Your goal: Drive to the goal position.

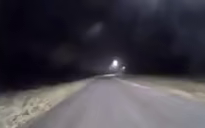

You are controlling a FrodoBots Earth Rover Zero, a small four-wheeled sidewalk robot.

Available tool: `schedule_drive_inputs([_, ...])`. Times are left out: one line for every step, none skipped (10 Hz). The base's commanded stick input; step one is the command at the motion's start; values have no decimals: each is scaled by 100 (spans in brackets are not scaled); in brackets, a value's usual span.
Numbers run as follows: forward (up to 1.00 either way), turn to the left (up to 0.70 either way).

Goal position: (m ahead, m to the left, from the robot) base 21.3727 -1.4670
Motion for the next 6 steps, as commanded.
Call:
schedule_drive_inputs([100, 11])
schedule_drive_inputs([100, 5])
schedule_drive_inputs([100, 5])
schedule_drive_inputs([100, 5])
schedule_drive_inputs([100, 5])
schedule_drive_inputs([100, 5])
